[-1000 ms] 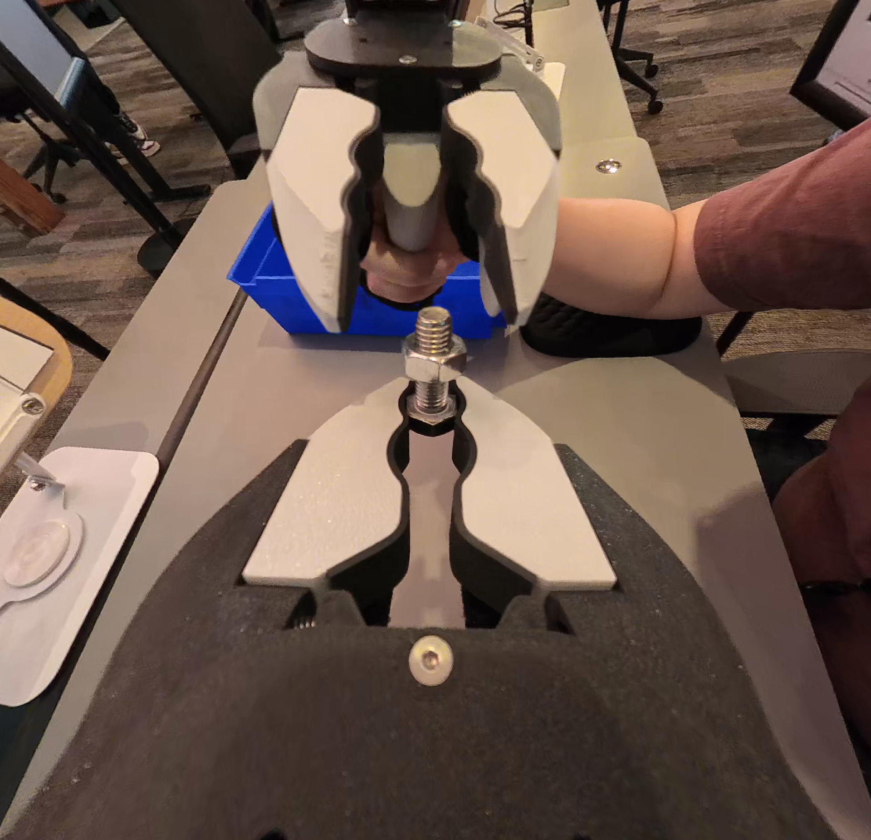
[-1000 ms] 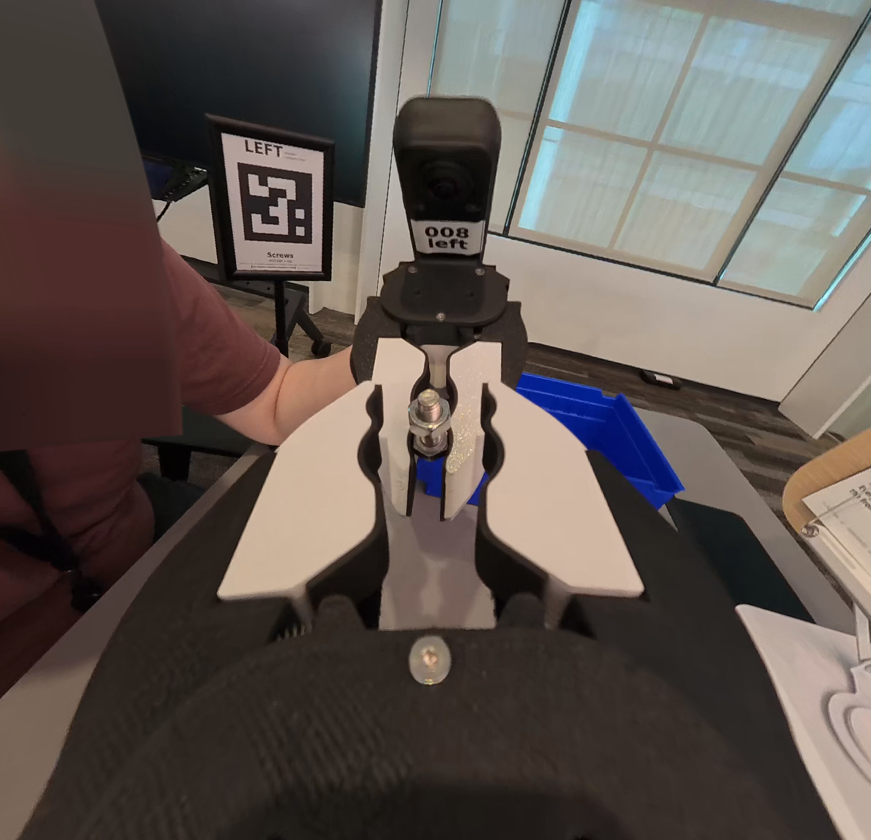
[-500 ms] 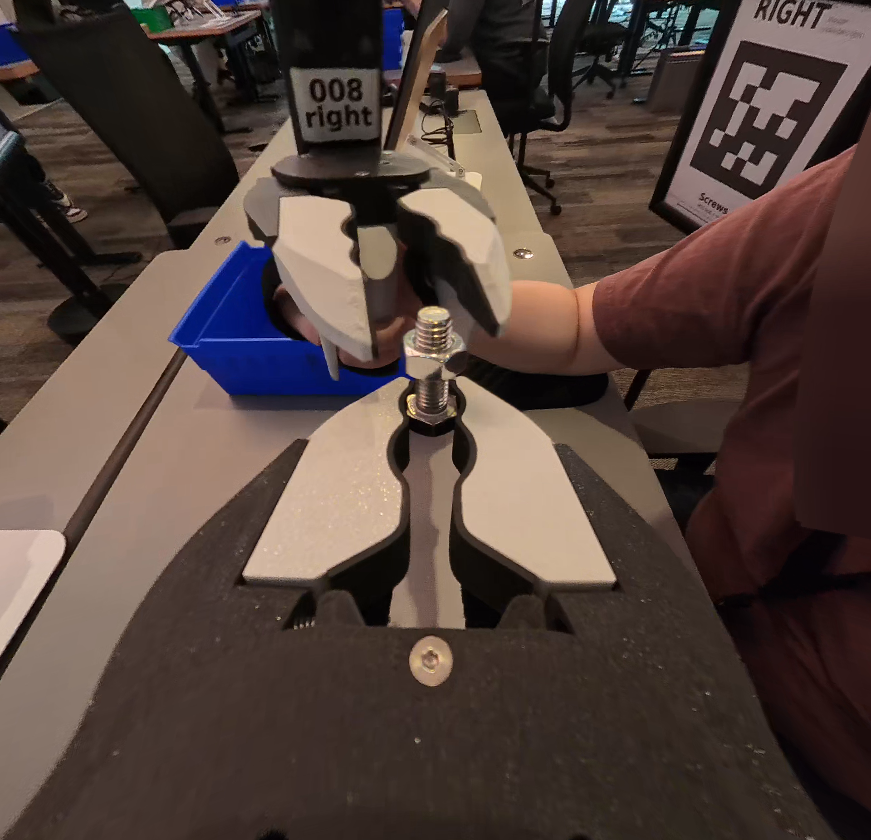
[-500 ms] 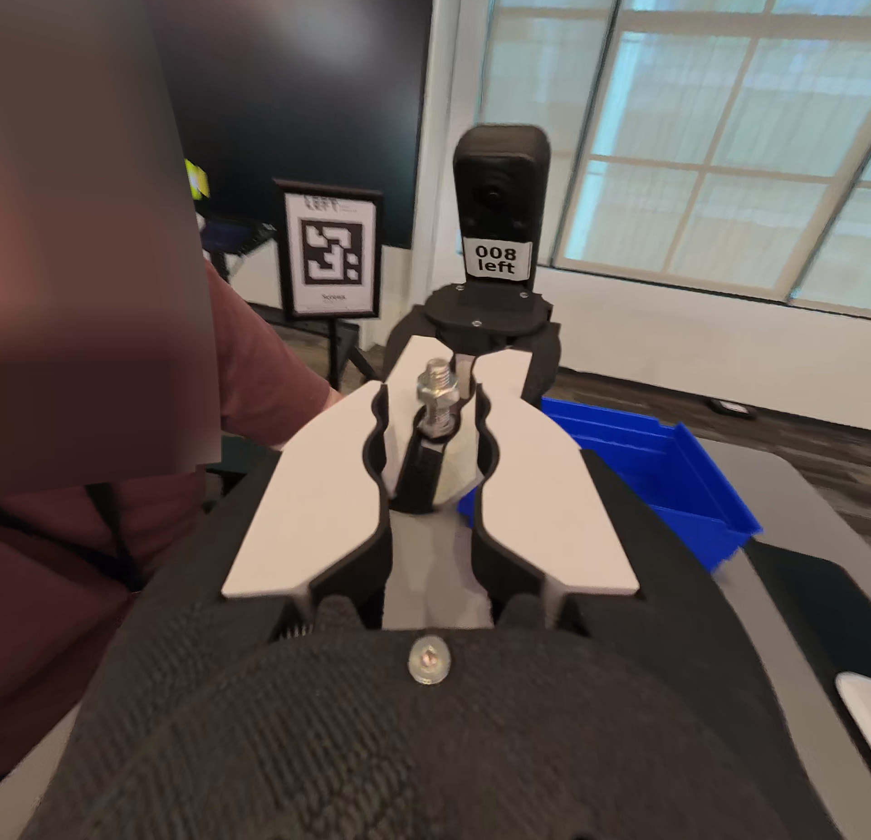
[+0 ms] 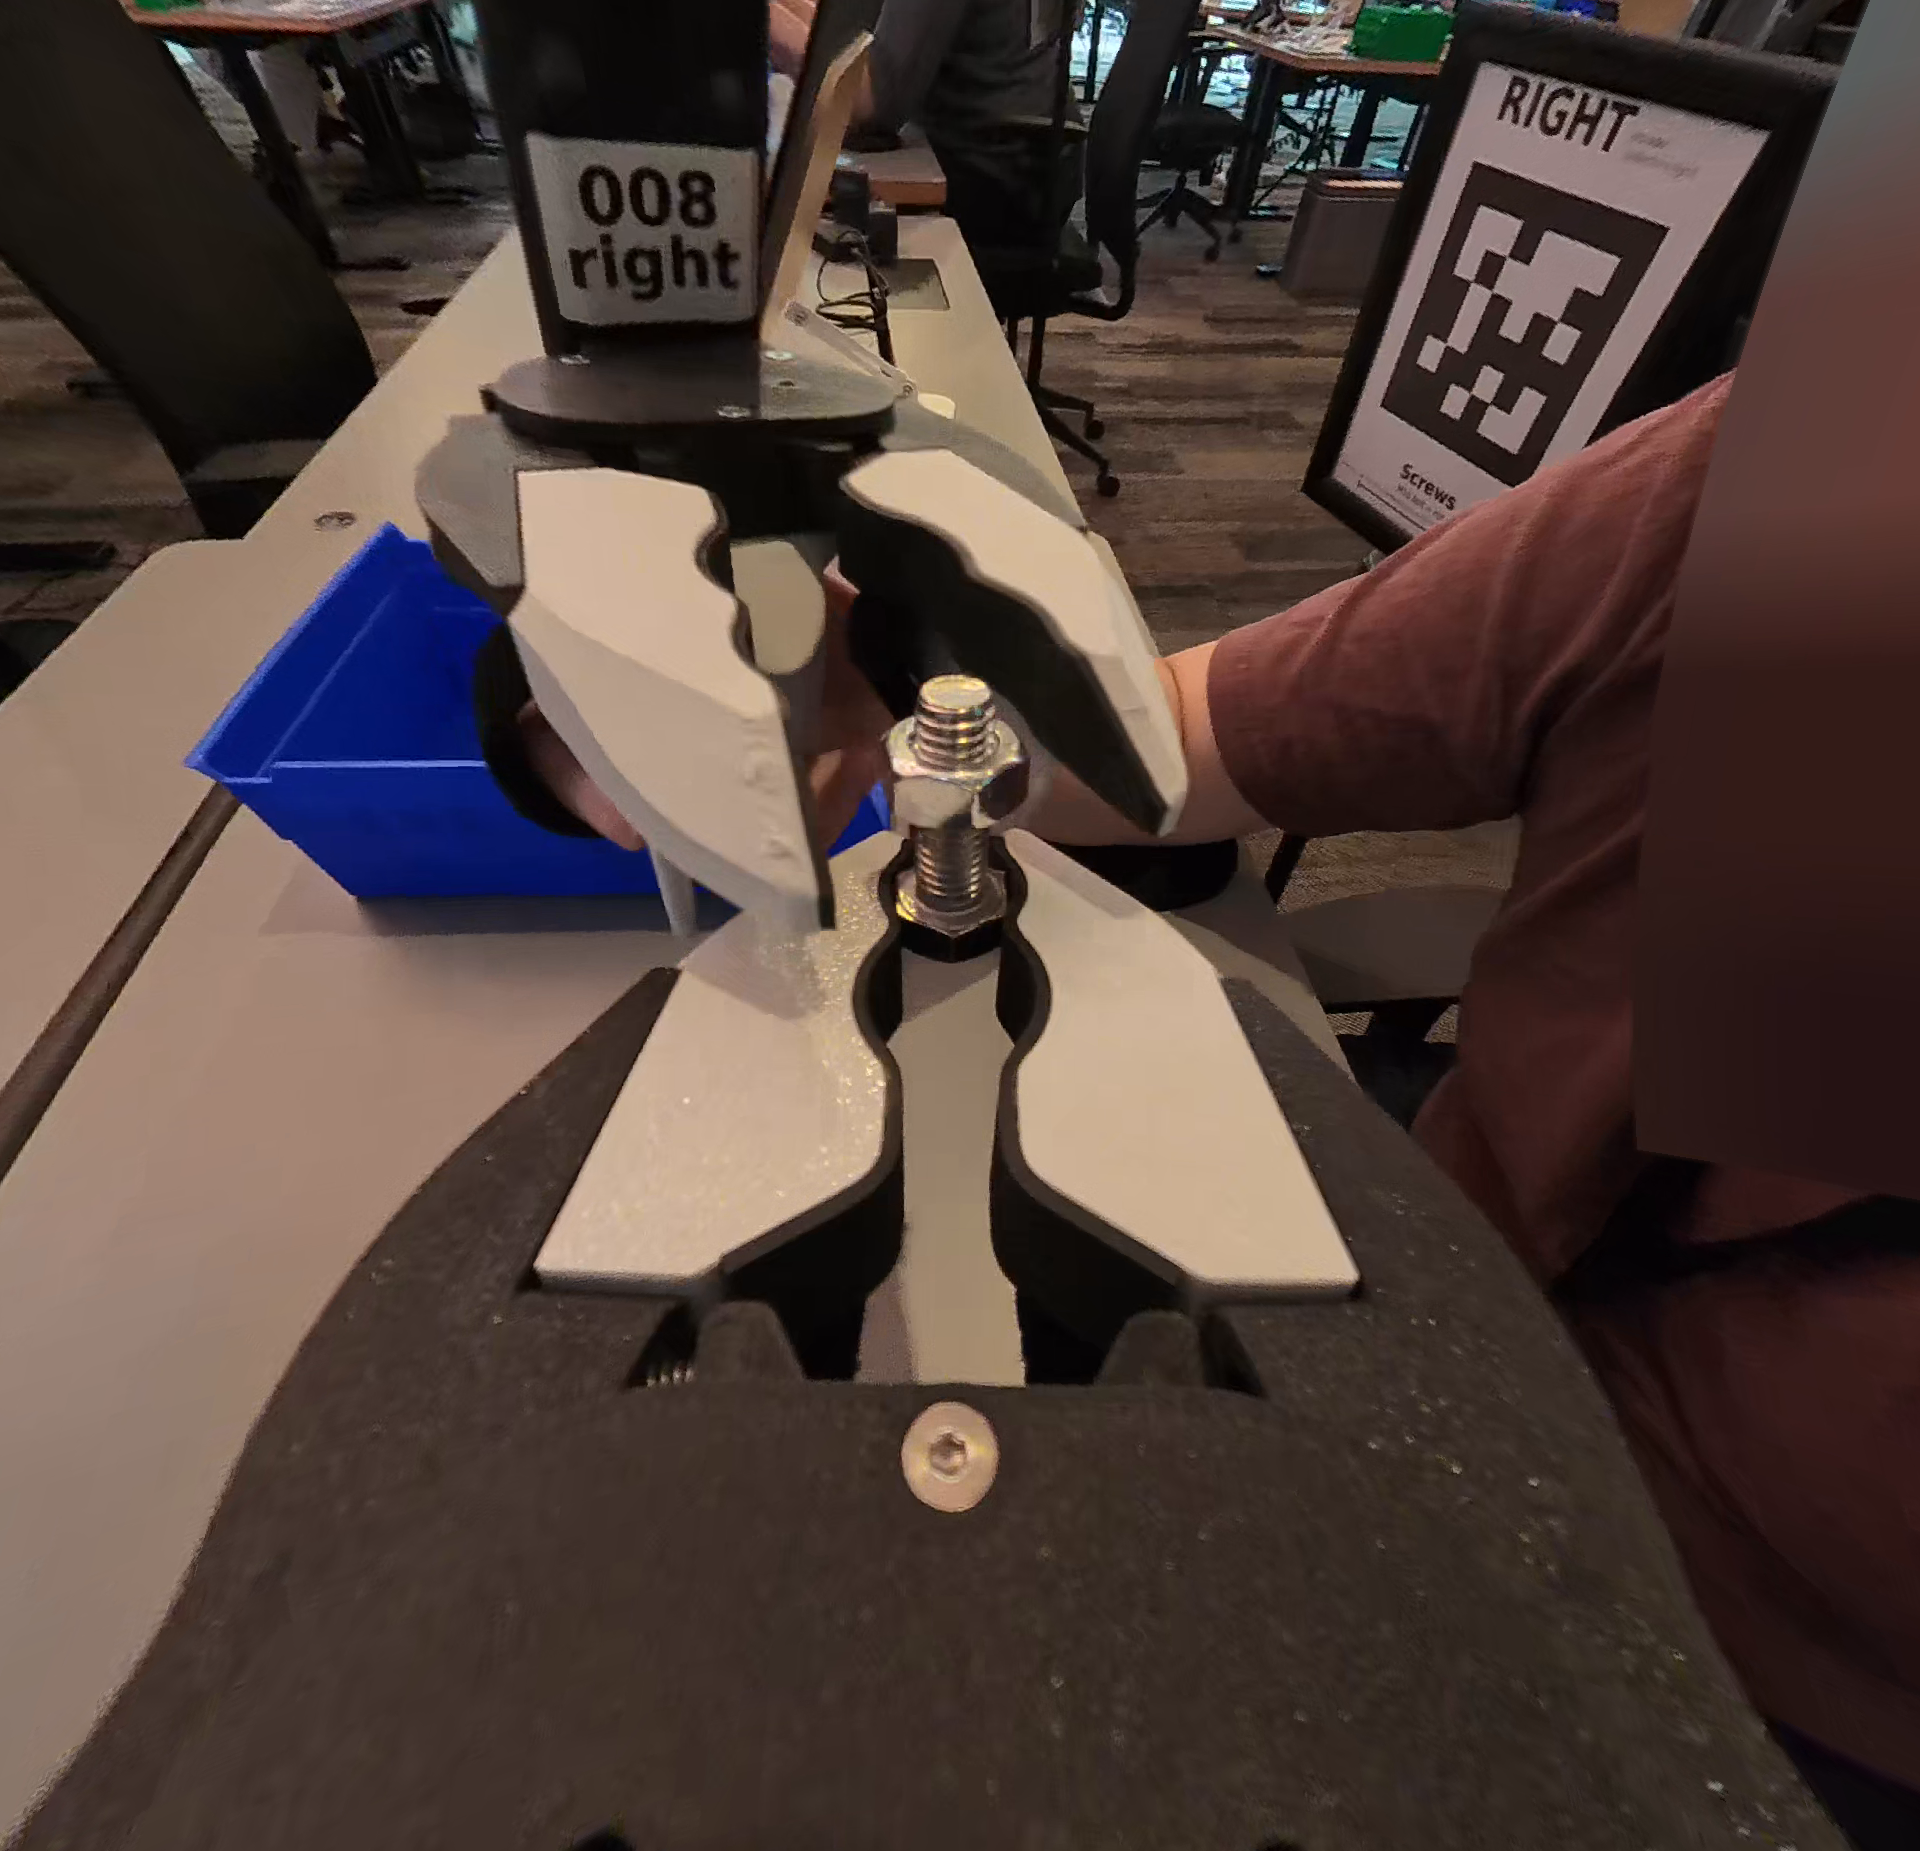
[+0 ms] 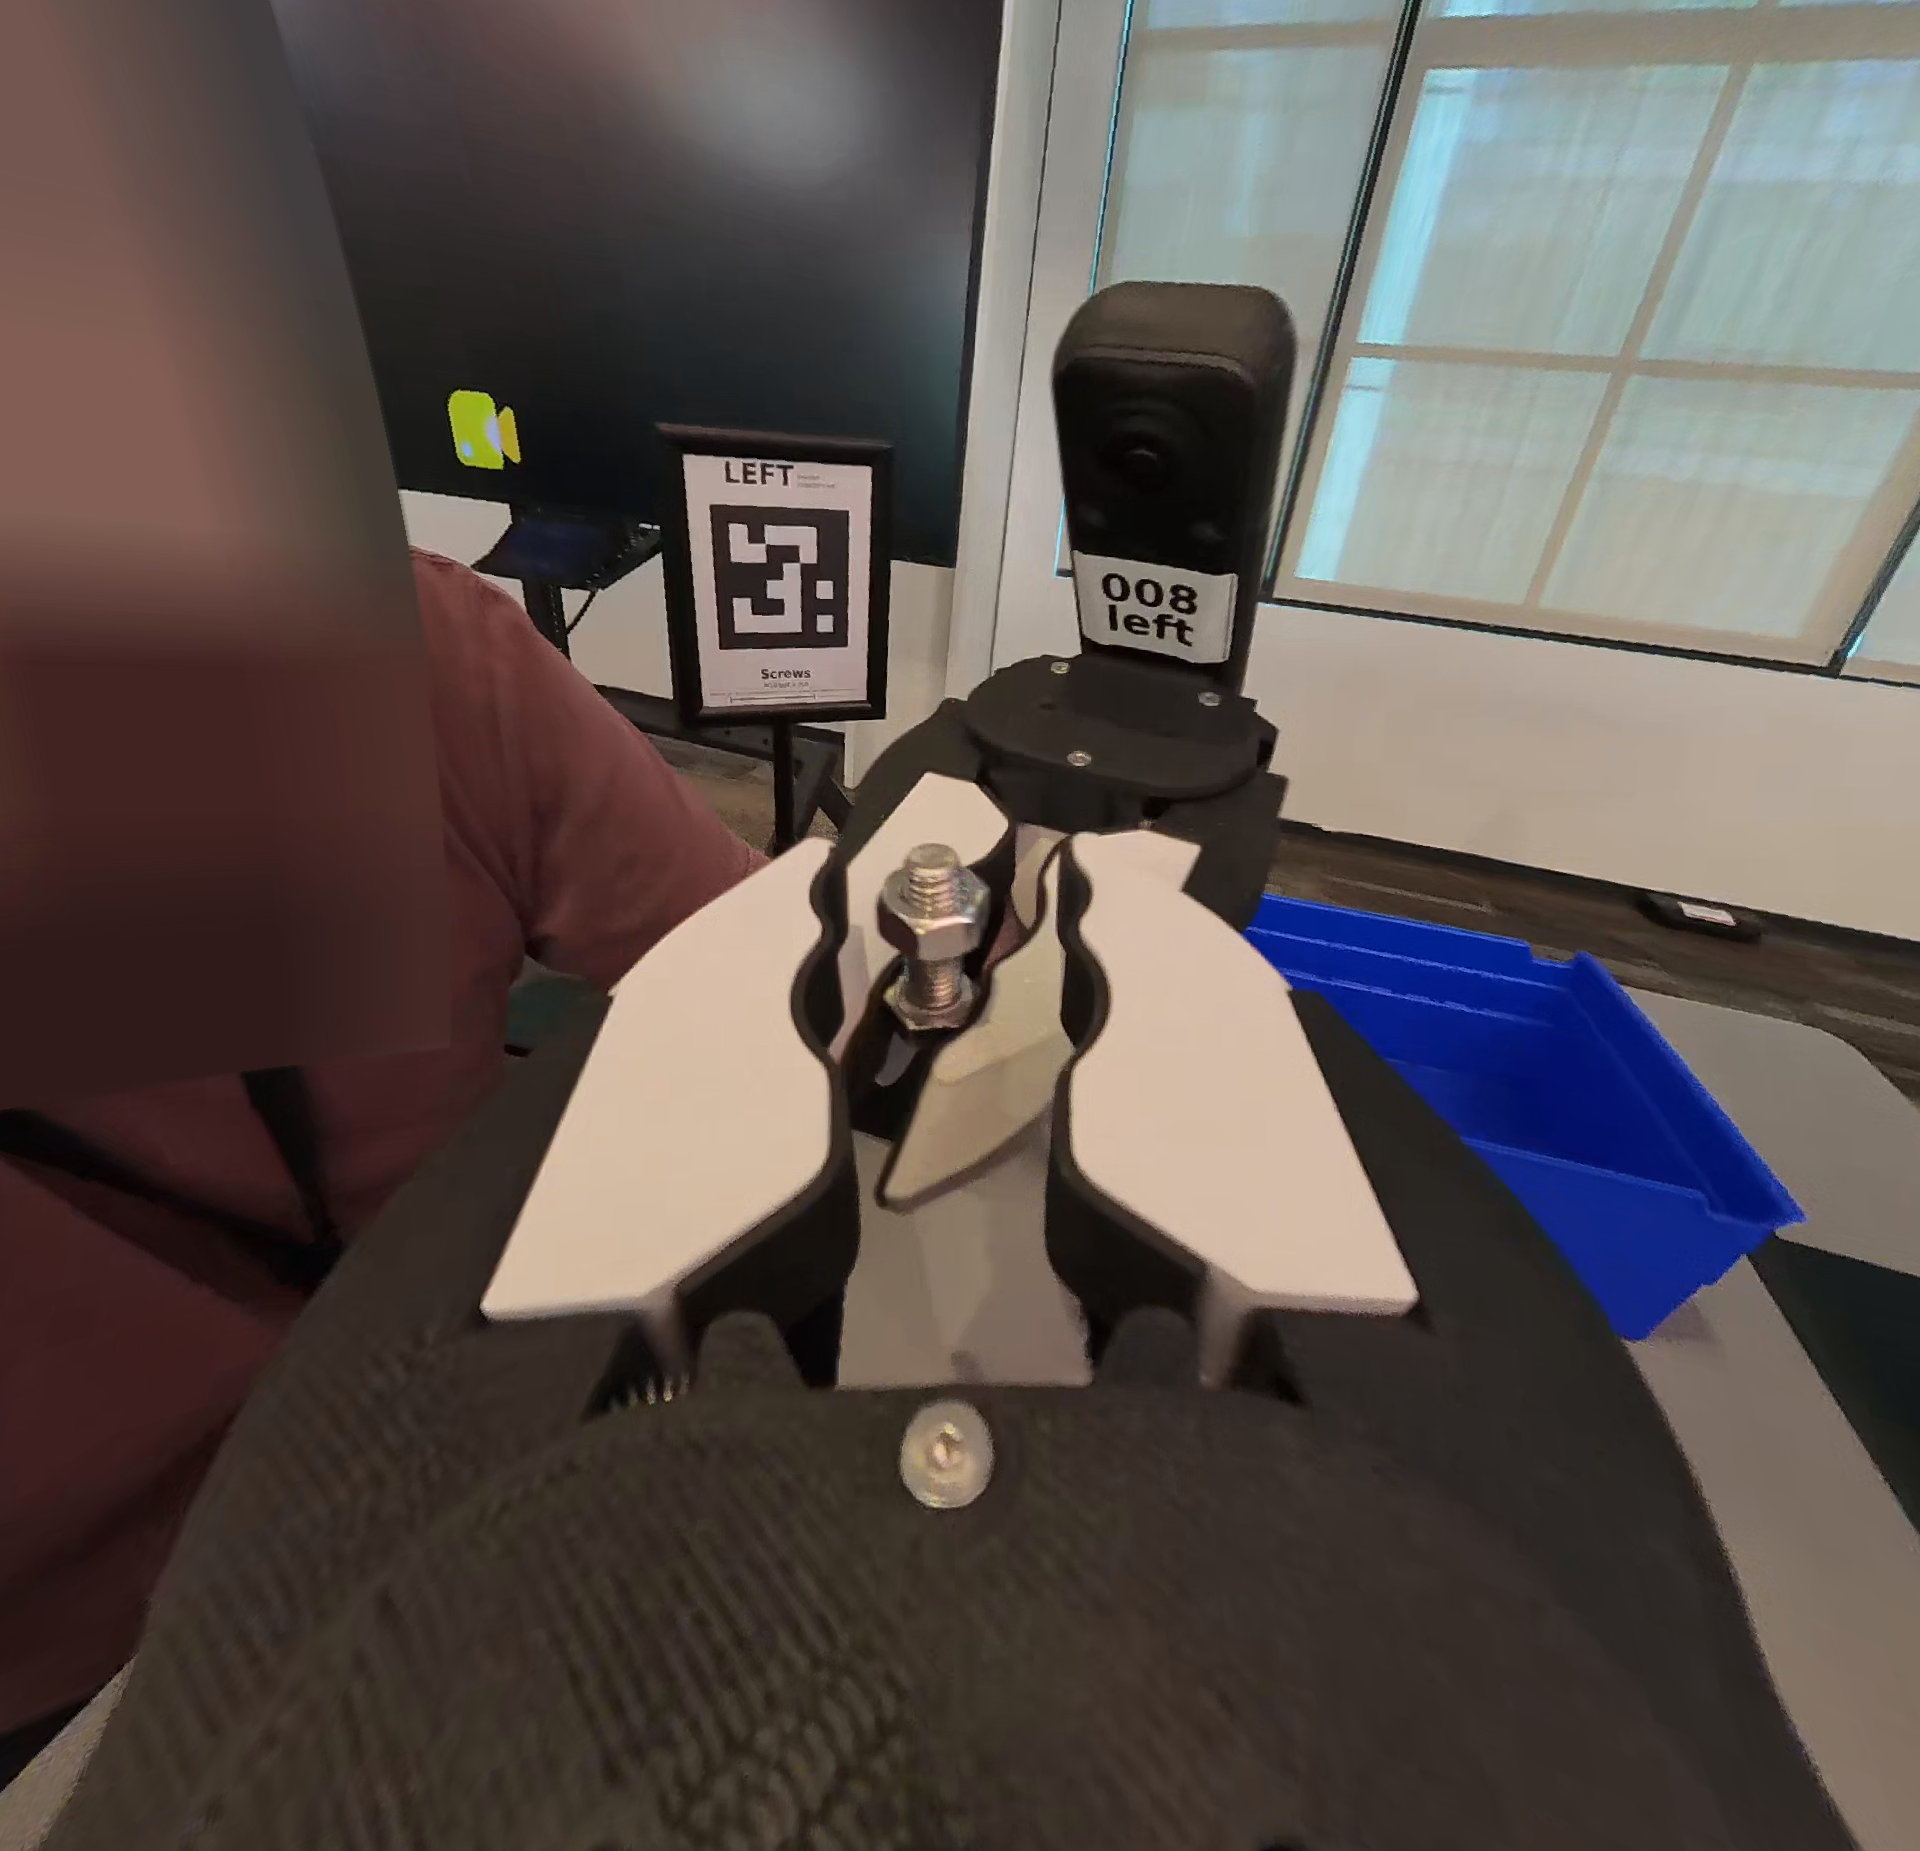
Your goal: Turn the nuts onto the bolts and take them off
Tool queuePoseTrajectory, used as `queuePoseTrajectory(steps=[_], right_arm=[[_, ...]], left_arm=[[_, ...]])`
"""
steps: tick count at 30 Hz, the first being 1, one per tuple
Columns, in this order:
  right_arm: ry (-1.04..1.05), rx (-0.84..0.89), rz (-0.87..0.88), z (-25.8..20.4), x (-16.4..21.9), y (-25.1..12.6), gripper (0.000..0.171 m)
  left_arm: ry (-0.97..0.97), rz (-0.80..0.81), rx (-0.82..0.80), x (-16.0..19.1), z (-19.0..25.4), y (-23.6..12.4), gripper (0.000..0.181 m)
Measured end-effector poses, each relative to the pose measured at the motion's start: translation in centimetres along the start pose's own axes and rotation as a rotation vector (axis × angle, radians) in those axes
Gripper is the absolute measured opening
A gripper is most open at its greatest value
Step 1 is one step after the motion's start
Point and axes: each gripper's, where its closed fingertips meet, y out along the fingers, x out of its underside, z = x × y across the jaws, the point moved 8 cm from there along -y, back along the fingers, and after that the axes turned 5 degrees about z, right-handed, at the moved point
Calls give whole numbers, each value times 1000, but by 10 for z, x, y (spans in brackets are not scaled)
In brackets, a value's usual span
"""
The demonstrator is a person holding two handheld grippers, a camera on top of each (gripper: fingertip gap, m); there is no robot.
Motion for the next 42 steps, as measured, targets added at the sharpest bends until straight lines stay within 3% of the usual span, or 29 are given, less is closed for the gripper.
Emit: queuePoseTrajectory(steps=[2, 6, 12, 18, 24, 27, 28, 30, 37, 39, 40, 42], right_arm=[[30, -8, 33, 6, 0, -10, 43], [133, 8, 137, 20, -4, -31, 34], [18, -29, 39, -2, -3, -1, 42], [126, 29, 169, 19, -12, -36, 36], [-23, 17, 27, -6, -12, -4, 44], [-12, 62, 23, 5, -10, -18, 47], [16, 109, 42, 13, -11, -28, 36], [51, 126, 85, 19, -16, -42, 36], [-46, 19, 6, -10, -19, -8, 43], [-22, 46, 0, 0, -12, -14, 47], [24, 64, 24, 8, -10, -22, 36], [107, 78, 74, 19, -10, -34, 35]], left_arm=[[13, -1, 19, -1, 4, 1, 13], [1, 61, 67, -8, 9, -6, 13], [-4, 33, 26, -4, 3, -2, 13], [2, 54, 50, -8, 9, -5, 13], [-22, 34, 30, -4, 2, -1, 13], [-7, 22, 41, -3, 6, 1, 13], [-1, 17, 27, -3, 6, 1, 13], [-14, 46, 68, -7, 10, -2, 13], [-17, 36, 71, -6, 9, 1, 13], [-15, 36, 81, -6, 10, 2, 13], [-11, 30, 65, -6, 10, 2, 13], [-13, 45, 91, -7, 12, 0, 13]])
